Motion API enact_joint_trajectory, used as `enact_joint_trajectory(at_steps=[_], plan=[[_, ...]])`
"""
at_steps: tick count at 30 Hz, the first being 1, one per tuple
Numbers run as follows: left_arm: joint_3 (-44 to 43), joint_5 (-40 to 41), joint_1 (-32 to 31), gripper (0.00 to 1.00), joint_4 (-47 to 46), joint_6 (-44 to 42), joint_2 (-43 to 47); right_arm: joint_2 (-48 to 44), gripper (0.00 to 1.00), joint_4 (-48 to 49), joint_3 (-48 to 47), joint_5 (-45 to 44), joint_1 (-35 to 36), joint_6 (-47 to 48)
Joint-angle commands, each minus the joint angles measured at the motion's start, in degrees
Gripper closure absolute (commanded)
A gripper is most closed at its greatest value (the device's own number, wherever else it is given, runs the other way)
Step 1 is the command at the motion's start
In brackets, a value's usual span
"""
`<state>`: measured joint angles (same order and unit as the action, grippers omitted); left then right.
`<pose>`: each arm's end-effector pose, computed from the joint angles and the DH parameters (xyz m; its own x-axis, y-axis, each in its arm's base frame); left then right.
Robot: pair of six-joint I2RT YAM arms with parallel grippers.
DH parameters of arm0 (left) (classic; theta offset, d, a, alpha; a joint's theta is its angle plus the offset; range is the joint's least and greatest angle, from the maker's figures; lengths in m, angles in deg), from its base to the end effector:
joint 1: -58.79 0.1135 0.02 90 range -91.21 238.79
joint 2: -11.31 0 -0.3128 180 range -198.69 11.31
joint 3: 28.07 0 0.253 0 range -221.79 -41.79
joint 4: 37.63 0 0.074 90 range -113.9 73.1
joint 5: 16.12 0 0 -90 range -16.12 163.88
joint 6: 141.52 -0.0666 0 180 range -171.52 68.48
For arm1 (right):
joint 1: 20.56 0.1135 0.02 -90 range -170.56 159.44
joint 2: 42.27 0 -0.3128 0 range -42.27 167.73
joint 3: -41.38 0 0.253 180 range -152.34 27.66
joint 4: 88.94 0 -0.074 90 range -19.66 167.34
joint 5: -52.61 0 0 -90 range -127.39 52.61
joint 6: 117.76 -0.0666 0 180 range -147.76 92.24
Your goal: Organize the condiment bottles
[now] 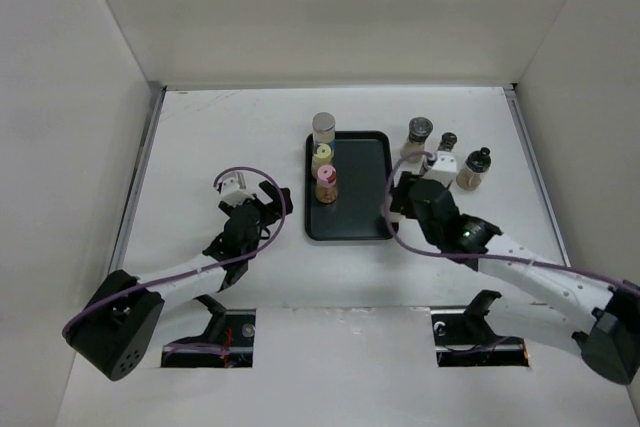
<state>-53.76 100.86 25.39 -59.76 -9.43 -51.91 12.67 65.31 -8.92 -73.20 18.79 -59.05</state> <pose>0.1905 -0.0894 0.2032 -0.2486 -0.5516 -0.7962 -0.0555 0.8288 -0.5568 0.1816 0.0985 0.2843 -0.3986 0.2178 -0.8909 0.0973 0.9760 0.1951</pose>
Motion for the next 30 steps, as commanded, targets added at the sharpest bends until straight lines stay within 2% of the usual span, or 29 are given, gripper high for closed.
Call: enact_joint_trajectory(at_steps=[1, 4, 8, 17, 21, 24, 27, 30], plan=[[0.9, 0.3, 0.6, 0.00, -3.6, 0.8, 0.6, 4.8, 0.50, 9.4, -4.8, -0.5, 7.9, -2.5], [1.1, 0.7, 0.8, 0.00, -3.6, 0.8, 1.1, 12.4, 0.50, 18.1, -7.5, 1.0, 13.0, -2.1], [1.4, 0.4, 1.0, 0.00, -3.6, 0.9, 1.5, 22.1, 0.50, 24.5, -13.2, 3.4, 15.5, 0.7], [1.7, 0.2, 1.5, 0.00, -3.6, 1.1, 1.8, 36.9, 0.44, 25.0, -21.2, 0.6, 20.9, 4.0], [1.6, -0.3, 1.6, 0.00, -3.6, 1.3, 1.2, 38.4, 0.31, 24.7, -21.5, -0.7, 21.8, 5.0], [1.5, -0.3, 1.6, 0.00, -3.6, 1.4, 1.1, 36.8, 0.18, 23.4, -21.3, -0.3, 21.9, 5.2], [1.5, -0.5, 1.9, 0.00, -3.6, 1.5, 1.0, 31.8, 0.07, 21.4, -20.2, 0.2, 21.9, 6.1], [1.7, -0.4, 1.9, 0.00, -3.6, 1.6, 1.7, 24.7, 0.01, 20.5, -17.7, 0.9, 20.1, 7.0]])
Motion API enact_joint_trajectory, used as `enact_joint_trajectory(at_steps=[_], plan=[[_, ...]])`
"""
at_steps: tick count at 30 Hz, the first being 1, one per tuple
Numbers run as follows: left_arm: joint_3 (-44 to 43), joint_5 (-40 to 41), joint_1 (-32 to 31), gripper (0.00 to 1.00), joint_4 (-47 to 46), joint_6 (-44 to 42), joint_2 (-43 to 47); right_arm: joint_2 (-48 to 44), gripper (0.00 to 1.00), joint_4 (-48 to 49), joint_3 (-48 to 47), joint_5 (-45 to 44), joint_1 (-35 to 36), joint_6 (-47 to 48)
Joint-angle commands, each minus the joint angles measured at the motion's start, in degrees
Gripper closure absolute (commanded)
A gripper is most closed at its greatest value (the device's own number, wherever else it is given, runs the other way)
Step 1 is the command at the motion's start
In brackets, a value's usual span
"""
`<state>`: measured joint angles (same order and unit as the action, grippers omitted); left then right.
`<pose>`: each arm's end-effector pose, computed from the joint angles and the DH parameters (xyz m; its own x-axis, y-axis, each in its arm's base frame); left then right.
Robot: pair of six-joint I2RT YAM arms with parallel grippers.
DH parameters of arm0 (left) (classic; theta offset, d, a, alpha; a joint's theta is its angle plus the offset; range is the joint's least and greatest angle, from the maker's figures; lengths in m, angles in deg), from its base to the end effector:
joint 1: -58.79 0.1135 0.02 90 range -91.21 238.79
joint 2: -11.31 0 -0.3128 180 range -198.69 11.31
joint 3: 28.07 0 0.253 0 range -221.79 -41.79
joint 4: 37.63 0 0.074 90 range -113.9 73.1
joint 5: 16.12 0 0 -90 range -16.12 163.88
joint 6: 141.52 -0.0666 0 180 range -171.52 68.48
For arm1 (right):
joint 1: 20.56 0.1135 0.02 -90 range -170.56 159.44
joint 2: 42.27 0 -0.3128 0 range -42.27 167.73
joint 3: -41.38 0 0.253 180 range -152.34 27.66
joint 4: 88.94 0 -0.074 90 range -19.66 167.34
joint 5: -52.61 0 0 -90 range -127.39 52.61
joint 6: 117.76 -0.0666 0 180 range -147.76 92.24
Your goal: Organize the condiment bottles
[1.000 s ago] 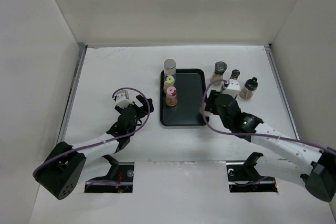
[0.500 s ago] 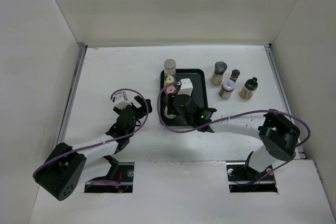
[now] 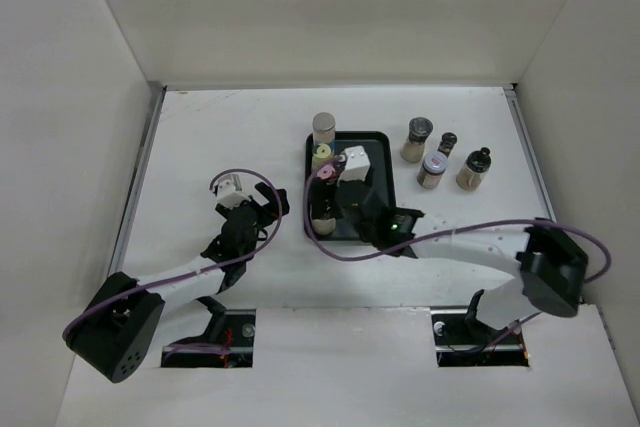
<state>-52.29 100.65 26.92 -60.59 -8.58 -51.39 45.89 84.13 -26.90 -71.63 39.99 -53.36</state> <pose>0.1884 -0.0818 0.1983 -0.2364 -0.5692 -0.7875 -0.0795 0.8191 -0.5682 0.2111 0.2977 0.2819 -0.4043 0.0104 -0.9145 -0.3307 0.9306 0.1568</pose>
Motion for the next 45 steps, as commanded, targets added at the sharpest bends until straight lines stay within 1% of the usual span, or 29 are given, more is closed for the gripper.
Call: enact_joint_trajectory(at_steps=[1, 4, 7, 9, 11, 15, 17, 20, 26, 31, 34, 38, 39, 41, 45], plan=[[0.2, 0.0, 0.4, 0.00, -2.8, 0.7, 1.1, -11.4, 0.00, 1.4, 1.5, -0.1, -2.6, 1.4], [0.1, -0.4, 0.4, 0.00, -2.8, 0.7, 0.6, -17.7, 0.00, 1.0, 4.2, 3.0, -10.4, 2.2], [0.0, -0.1, 0.0, 0.00, -2.8, 0.8, 0.4, -18.8, 0.00, 0.2, 3.6, 4.8, -21.1, 3.8], [0.0, 0.0, 0.3, 0.00, -2.8, 0.8, 0.0, -16.5, 0.00, -1.2, 0.6, 5.1, -27.9, 6.0], [0.0, -0.4, 0.5, 0.00, -2.8, 0.8, 0.2, -12.0, 0.00, -2.1, -3.4, 5.1, -33.7, 9.1], [0.1, -0.2, 0.4, 0.00, -2.8, 0.8, 0.6, -1.7, 0.00, -6.2, -12.5, 6.3, -40.0, 12.2], [0.0, -0.5, 0.5, 0.00, -2.6, 0.8, 0.1, 2.7, 0.00, -8.4, -16.4, 8.0, -41.5, 12.8], [0.0, -0.8, 0.5, 0.00, -2.6, 0.8, 0.6, 6.8, 0.00, -9.5, -19.8, 9.8, -42.7, 13.0], [0.0, -1.0, 0.6, 0.00, -2.5, 0.8, 0.4, 11.8, 0.00, -10.5, -21.9, 10.4, -44.5, 12.3], [0.0, -1.1, 0.8, 0.00, -2.8, 0.8, -0.4, 15.7, 0.00, -11.3, -23.8, 12.0, -44.5, 11.9], [0.0, -1.4, 0.8, 0.00, -2.7, 0.8, 0.1, 17.2, 0.07, -11.4, -24.8, 12.0, -44.4, 11.6], [0.0, -1.3, 1.2, 0.00, -2.7, 0.8, -0.2, 17.1, 0.33, -10.7, -25.8, 11.1, -44.3, 11.7], [0.0, -1.4, 1.2, 0.00, -2.7, 0.9, -0.2, 16.4, 0.37, -10.0, -25.9, 10.5, -44.3, 11.6], [0.0, -1.5, 1.0, 0.00, -2.8, 0.9, -0.1, 14.2, 0.41, -7.9, -25.2, 8.8, -44.2, 12.2], [-0.2, -1.4, 1.2, 0.00, -2.8, 0.9, -0.9, 9.8, 0.43, -5.3, -24.6, 6.5, -41.2, 14.7]])
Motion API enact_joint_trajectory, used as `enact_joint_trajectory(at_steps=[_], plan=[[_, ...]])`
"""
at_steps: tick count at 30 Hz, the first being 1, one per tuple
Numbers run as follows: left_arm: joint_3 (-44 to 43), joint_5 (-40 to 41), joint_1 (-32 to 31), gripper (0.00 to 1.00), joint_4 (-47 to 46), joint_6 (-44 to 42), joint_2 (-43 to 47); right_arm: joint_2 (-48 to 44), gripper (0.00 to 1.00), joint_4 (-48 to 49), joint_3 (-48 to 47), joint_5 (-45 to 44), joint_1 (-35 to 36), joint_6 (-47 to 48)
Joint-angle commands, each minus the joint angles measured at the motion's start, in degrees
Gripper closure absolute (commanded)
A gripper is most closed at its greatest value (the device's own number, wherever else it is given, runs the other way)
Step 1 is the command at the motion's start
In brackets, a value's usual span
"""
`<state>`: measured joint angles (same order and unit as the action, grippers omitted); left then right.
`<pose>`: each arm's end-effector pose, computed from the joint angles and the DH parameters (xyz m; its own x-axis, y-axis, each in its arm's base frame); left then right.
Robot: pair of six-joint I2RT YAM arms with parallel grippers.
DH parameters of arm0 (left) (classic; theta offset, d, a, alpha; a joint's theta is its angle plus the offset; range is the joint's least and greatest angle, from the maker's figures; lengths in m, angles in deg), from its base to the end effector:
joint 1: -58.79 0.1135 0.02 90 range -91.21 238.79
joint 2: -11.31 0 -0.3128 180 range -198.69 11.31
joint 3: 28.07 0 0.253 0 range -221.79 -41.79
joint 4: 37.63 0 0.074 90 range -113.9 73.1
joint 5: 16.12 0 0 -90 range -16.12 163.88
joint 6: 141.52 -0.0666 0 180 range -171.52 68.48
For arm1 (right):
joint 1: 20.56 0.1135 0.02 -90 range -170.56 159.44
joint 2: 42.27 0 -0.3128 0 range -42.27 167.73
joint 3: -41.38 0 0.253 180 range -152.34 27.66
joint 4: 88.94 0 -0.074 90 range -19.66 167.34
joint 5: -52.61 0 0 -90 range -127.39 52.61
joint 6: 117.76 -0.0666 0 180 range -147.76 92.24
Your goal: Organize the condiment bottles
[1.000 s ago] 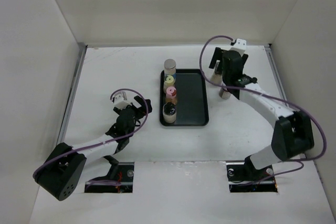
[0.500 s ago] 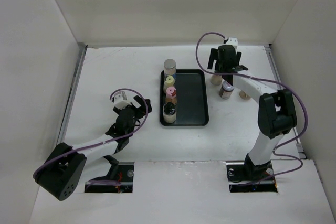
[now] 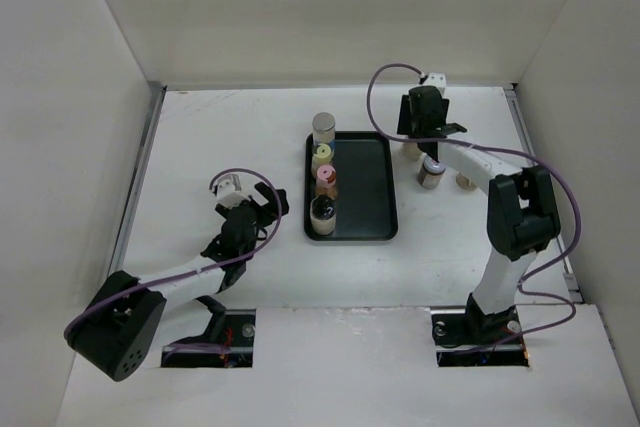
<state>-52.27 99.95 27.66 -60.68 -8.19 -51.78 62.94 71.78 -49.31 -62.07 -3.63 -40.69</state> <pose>0.1898 -0.0805 0.1971 -0.2403 -0.5750 -0.7821 -0.0858 0.8151 -0.5729 0.4470 0.1070 0.2771 -0.5036 0.0592 -0.8619 0.1847 0.9820 -0.0405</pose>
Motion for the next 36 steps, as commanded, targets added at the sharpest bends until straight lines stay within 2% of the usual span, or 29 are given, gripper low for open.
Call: enact_joint_trajectory(at_steps=[1, 5, 14, 22, 30, 34, 36], plan=[[-0.2, -0.8, 0.3, 0.00, -2.7, 0.6, -0.5, -8.3, 0.43, 7.5, -2.1, -3.3, 3.6, 2.2], [-0.2, -0.6, 0.2, 0.00, -2.7, 0.6, -0.2, -9.9, 0.43, 9.1, -1.0, -2.8, 8.1, 1.6], [-0.2, -1.2, 0.6, 0.00, -2.7, 0.8, -0.4, -1.0, 0.42, 10.9, -7.5, -0.8, 15.9, -0.4], [-0.1, -1.5, 0.6, 0.00, -2.7, 0.8, -0.3, 5.9, 0.42, 11.9, -12.9, -0.4, 17.2, -1.7], [-0.2, -1.6, 0.3, 0.00, -2.7, 0.8, -0.1, 9.0, 0.41, 13.4, -13.0, -1.1, 17.2, -2.7], [-0.4, -1.6, 0.4, 0.00, -2.7, 0.8, -0.9, 9.9, 0.37, 14.0, -12.8, -1.2, 17.2, -3.8], [-0.4, -2.0, 0.4, 0.00, -2.7, 0.8, -0.6, 10.3, 0.31, 13.9, -12.8, -1.3, 17.2, -4.4]])
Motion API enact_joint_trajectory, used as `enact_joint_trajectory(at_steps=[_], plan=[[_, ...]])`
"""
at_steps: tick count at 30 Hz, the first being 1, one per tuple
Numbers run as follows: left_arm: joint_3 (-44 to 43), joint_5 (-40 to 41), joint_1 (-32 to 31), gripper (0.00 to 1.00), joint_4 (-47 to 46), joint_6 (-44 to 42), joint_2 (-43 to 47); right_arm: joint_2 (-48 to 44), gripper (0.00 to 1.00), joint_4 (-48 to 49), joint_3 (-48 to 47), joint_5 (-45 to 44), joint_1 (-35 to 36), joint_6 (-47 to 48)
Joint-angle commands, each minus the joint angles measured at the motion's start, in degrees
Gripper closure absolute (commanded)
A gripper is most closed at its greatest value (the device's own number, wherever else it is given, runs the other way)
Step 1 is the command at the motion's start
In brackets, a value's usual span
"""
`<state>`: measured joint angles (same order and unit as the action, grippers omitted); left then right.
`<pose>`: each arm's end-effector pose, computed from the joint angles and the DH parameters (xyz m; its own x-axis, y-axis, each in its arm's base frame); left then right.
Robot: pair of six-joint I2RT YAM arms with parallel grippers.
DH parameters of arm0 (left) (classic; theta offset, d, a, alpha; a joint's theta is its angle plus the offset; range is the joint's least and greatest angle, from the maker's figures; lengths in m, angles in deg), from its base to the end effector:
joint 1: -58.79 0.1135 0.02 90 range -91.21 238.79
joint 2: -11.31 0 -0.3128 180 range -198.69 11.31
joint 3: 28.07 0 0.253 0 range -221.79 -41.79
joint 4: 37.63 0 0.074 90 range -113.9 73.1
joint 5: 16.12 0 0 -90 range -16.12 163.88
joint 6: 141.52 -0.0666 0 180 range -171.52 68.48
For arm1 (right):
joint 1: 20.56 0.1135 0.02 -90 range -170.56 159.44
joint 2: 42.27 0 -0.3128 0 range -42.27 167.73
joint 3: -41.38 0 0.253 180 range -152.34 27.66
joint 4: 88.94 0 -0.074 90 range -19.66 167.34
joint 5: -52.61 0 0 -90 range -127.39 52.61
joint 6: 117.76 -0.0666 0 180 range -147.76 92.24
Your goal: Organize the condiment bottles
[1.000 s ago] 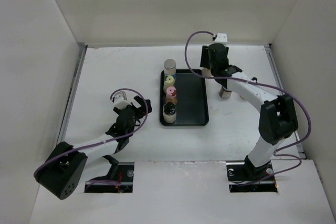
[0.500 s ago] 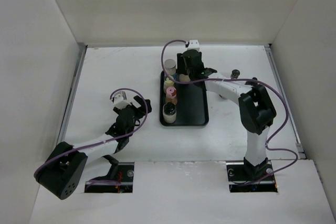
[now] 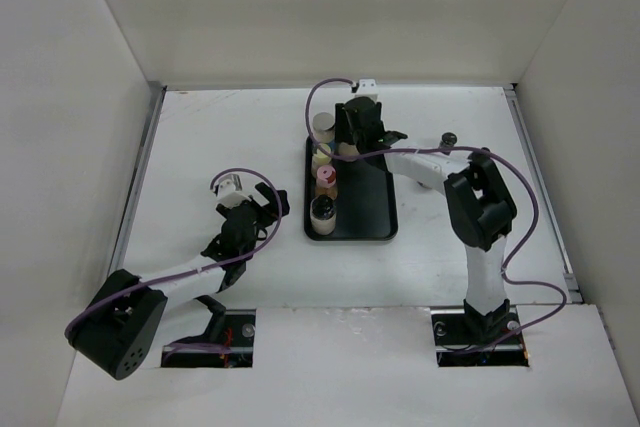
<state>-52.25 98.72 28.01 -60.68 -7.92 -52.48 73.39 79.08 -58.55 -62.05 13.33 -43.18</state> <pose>0.1910 -0.0812 0.1945 -0.2590 -0.5741 -0.7767 -0.0831 0.8144 -0.5743 0.4456 0.2658 0.2643 -0.4253 0.0054 -0.9050 -0.0903 0.9947 0.0484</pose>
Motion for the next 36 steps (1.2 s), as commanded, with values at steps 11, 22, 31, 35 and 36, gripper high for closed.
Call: enact_joint_trajectory(at_steps=[11, 22, 31, 35, 36], plan=[[-0.4, -0.7, 0.0, 0.00, -2.7, 0.5, -0.1, -9.9, 0.08, 4.4, 2.4, -2.1, 0.3, -3.8], [-0.3, -0.5, -0.2, 0.00, -2.5, 0.5, 0.9, -30.2, 0.13, 3.1, 24.8, -5.2, -3.9, -4.8], [-0.4, -0.3, 0.4, 0.00, -2.7, 0.6, 0.1, -37.0, 0.09, 1.0, 37.6, -7.6, -14.4, -7.8], [-0.5, -0.3, 0.0, 0.00, -2.4, 0.6, 0.2, -33.7, 0.05, 0.8, 36.5, -5.5, -16.0, -7.6], [-0.5, -0.3, 0.1, 0.00, -2.4, 0.6, 0.2, -33.0, 0.05, 0.9, 36.1, -5.1, -16.4, -7.6]])
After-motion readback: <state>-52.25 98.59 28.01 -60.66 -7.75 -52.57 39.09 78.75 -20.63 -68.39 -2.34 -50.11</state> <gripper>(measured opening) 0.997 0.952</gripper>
